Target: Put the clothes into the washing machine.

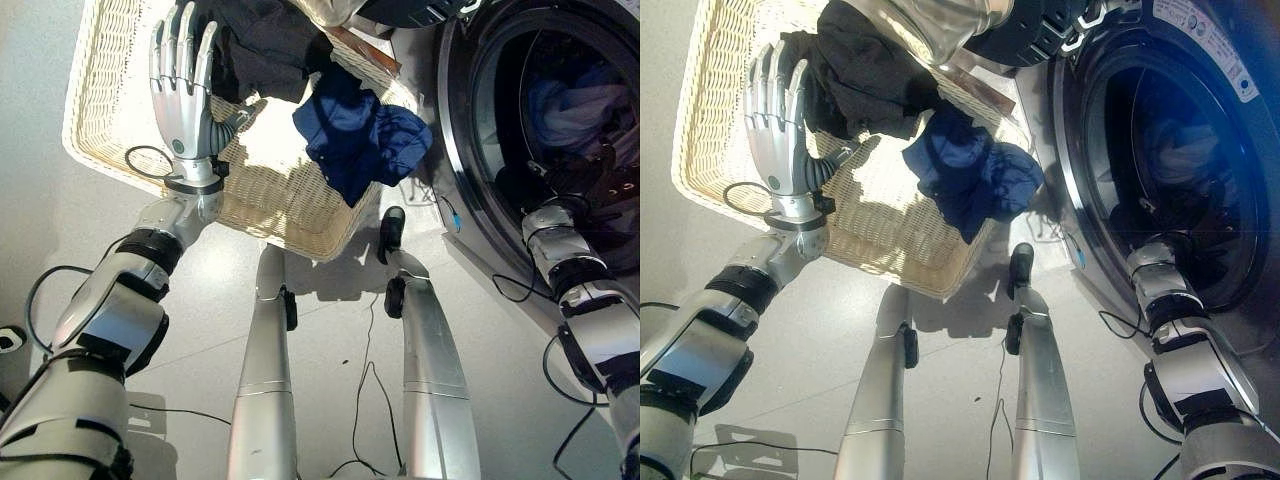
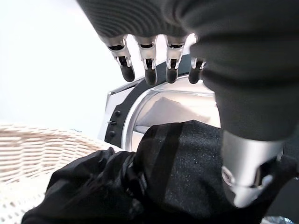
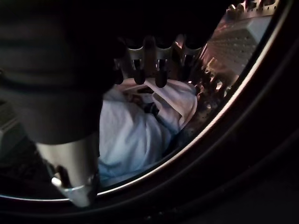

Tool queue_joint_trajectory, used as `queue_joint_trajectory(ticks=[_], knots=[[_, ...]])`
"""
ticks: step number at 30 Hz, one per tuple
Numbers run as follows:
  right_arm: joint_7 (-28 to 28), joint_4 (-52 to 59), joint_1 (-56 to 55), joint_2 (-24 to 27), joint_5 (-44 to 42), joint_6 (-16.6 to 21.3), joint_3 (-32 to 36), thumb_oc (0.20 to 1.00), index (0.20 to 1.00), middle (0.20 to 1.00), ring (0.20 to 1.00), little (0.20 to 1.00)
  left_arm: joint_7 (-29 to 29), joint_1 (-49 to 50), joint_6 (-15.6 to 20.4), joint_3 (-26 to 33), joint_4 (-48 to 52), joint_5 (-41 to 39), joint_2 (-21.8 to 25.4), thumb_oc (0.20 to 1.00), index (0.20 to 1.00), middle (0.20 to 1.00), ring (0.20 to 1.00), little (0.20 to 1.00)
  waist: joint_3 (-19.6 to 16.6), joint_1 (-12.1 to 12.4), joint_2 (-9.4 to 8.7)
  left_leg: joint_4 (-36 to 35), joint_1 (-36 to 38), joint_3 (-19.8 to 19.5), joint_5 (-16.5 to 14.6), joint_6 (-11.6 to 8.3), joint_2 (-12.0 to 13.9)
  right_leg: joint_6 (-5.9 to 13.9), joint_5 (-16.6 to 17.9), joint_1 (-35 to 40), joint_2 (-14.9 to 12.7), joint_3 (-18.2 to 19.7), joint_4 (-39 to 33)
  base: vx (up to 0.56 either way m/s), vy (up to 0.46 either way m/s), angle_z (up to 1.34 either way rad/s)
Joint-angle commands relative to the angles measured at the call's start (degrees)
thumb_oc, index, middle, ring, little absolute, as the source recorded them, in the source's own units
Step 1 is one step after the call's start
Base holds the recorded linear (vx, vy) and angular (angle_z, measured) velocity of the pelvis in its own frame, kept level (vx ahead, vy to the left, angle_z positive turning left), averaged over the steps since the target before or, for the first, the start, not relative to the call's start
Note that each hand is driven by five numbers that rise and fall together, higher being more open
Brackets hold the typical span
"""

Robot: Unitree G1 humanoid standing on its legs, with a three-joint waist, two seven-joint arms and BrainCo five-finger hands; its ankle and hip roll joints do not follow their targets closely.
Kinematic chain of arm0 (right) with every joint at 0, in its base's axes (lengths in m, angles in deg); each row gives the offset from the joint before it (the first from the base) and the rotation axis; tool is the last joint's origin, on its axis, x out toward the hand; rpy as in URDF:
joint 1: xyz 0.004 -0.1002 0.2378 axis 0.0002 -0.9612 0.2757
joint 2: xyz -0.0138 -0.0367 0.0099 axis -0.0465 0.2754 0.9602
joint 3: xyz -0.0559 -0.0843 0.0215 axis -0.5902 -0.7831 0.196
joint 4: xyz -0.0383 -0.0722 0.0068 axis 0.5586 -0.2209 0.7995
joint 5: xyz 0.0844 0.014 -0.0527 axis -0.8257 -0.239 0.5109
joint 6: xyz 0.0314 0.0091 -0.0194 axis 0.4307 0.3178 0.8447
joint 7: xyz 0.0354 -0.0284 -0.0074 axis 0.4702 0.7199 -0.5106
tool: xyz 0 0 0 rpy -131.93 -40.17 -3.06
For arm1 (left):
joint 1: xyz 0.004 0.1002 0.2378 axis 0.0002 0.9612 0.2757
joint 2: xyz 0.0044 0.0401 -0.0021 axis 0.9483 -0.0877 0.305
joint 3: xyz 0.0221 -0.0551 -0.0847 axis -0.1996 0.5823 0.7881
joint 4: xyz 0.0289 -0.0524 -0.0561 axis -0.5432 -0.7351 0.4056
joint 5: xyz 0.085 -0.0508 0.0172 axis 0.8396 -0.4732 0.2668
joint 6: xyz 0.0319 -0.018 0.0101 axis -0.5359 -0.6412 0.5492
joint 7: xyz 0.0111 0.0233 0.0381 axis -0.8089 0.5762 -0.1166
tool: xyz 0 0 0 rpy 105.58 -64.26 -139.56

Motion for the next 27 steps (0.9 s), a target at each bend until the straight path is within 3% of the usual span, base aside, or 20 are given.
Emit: queue_joint_trajectory(ticks=[1, 7, 14, 21, 27], knots=[[-1.2, -1.6, 0.1, 3.2, 0.3, -0.2, -1.0, 1.000, 1.000, 1.000, 1.000, 1.000, -4.4, -5.6, -1.7, -1.3, -1.4, 1.1, 0.1, 1.000, 1.000, 1.000, 1.000, 1.000, -0.9, 0.3, -0.02, 8.5, 2.0, 3.3, -11.2, 1.53, -3.4, 4.05, 10.8, 6.4, 4.8, -2.5, -15.9, 0.00, 0.039, -0.01], [-0.1, -4.5, 3.4, 3.5, 0.6, 0.4, -3.6, 1.000, 1.000, 1.000, 1.000, 1.000, -13.4, -12.4, -4.5, -8.7, -6.5, -3.3, 0.5, 1.000, 1.000, 1.000, 1.000, 1.000, -0.9, -0.7, 0.37, 8.7, 2.0, 4.1, -11.2, 1.28, -2.9, 4.14, 10.8, 6.1, 5.0, -1.7, -15.8, 0.00, 0.057, -0.03], [0.9, -6.3, 5.3, 4.0, 0.7, 1.0, -5.7, 1.000, 1.000, 1.000, 1.000, 1.000, -17.7, -15.7, -6.6, -12.1, -12.2, -7.3, 0.6, 1.000, 1.000, 1.000, 1.000, 1.000, -0.9, -1.5, 0.41, 8.8, 1.7, 4.8, -11.1, 1.14, -2.4, 3.95, 10.5, 5.8, 5.1, -1.1, -15.7, 0.01, 0.052, -0.01], [1.3, -6.9, 6.9, 4.4, 0.6, 0.9, -6.8, 1.000, 1.000, 1.000, 1.000, 1.000, -22.8, -17.3, -9.7, -12.2, -15.5, -11.8, 0.7, 1.000, 1.000, 1.000, 1.000, 1.000, -0.9, -1.9, -0.21, 8.8, 1.4, 4.8, -11.1, 1.16, -2.3, 3.83, 10.4, 5.7, 5.4, -0.9, -16.1, 0.00, 0.010, 0.00], [1.8, -7.4, 7.9, 4.5, 0.6, 0.7, -7.2, 1.000, 1.000, 1.000, 1.000, 1.000, -24.5, -17.0, -8.9, -10.9, -18.2, -13.7, 0.4, 1.000, 1.000, 1.000, 1.000, 1.000, -0.9, -2.0, -0.52, 9.0, 1.1, 4.7, -11.2, 1.15, -2.3, 3.68, 10.1, 5.5, 5.5, -0.8, -15.9, 0.00, 0.000, 0.00]])
